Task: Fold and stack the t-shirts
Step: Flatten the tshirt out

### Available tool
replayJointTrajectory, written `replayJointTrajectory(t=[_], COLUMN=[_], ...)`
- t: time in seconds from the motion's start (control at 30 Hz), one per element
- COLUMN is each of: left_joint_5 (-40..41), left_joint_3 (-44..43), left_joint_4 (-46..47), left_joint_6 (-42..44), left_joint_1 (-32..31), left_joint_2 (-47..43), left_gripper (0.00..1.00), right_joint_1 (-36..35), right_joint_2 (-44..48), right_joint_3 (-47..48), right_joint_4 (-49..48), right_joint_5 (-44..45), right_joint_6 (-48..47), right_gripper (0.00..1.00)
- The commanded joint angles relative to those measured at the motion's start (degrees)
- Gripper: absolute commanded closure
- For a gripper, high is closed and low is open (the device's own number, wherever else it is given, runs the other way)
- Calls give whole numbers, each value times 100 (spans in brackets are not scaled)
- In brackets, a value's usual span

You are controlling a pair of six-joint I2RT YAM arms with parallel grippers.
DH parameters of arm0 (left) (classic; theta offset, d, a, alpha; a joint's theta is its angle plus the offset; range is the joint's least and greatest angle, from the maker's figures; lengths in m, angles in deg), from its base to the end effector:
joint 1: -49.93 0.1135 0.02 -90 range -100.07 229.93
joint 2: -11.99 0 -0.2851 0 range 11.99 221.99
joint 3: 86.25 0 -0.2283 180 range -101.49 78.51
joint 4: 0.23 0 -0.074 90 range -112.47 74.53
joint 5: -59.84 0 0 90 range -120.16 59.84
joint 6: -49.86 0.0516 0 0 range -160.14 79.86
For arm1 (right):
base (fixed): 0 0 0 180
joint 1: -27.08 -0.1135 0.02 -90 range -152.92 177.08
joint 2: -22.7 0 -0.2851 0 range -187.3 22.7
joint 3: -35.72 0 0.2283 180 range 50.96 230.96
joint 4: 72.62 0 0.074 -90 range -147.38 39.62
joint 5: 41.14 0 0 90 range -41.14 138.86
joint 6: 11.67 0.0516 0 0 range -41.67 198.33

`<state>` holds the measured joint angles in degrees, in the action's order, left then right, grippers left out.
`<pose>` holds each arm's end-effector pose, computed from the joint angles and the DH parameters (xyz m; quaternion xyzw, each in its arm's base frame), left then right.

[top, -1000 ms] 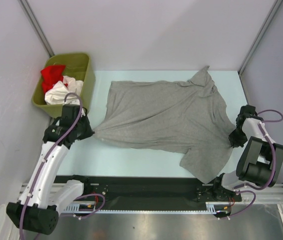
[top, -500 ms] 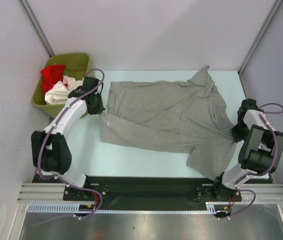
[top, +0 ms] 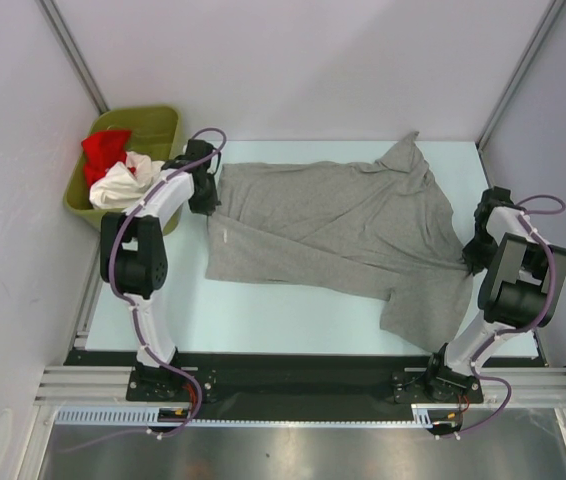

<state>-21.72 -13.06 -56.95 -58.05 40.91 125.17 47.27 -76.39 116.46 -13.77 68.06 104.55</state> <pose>0.4118 -0.0577 0.2388 -0.0922 0.9657 0.0156 0.2423 0.2841 -0.1225 0.2035 0.4032 0.8933 -0.1597 0.1185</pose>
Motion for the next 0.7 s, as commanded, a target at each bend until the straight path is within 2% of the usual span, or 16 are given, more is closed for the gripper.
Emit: replayJointTrajectory(t=[0.0,0.03,0.1,0.13,0.2,0.27,0.33,0.37,0.4,0.43,0.5,0.53,0.67], left_joint_5=[113,157,192,201,499,710,396,186,-121,-255,-692,-782,-854], left_joint_3=[-257,-160,-142,-203,-221,-29,618,892,1182,1760,2264,2580,2583], left_joint_4=[-124,-133,-220,-290,-562,-695,-783,-792,-818,-818,-627,-512,-441], left_joint_6=[69,69,156,183,200,104,-177,-282,-588,-747,-1037,-1056,-995], left_joint_1=[49,49,49,40,-30,-100,-127,-127,-127,-127,-127,-127,-118], left_joint_2=[-95,-147,-130,-148,-331,-899,-1350,-1787,-1957,-2132,-2396,-2398,-1959], left_gripper=[100,95,76,57,42,40,42,44,48,57,63,65,64], right_joint_1=[-41,-50,-50,-41,-76,-137,-216,-243,-269,-330,-375,-392,-410], right_joint_2=[-111,-137,-163,-207,-251,-225,-111,46,143,222,363,381,469], right_joint_3=[358,350,324,306,306,289,227,131,69,17,-115,-151,-327], right_joint_4=[121,130,86,77,103,191,209,165,121,86,15,7,-55], right_joint_5=[189,181,137,93,-56,-74,-109,-170,-276,-320,-434,-461,-479], right_joint_6=[-73,-73,-108,-125,-134,-100,6,41,67,76,94,85,6], right_gripper=[100,100,100,96,91,87,80,78,76,74,73,72,71])
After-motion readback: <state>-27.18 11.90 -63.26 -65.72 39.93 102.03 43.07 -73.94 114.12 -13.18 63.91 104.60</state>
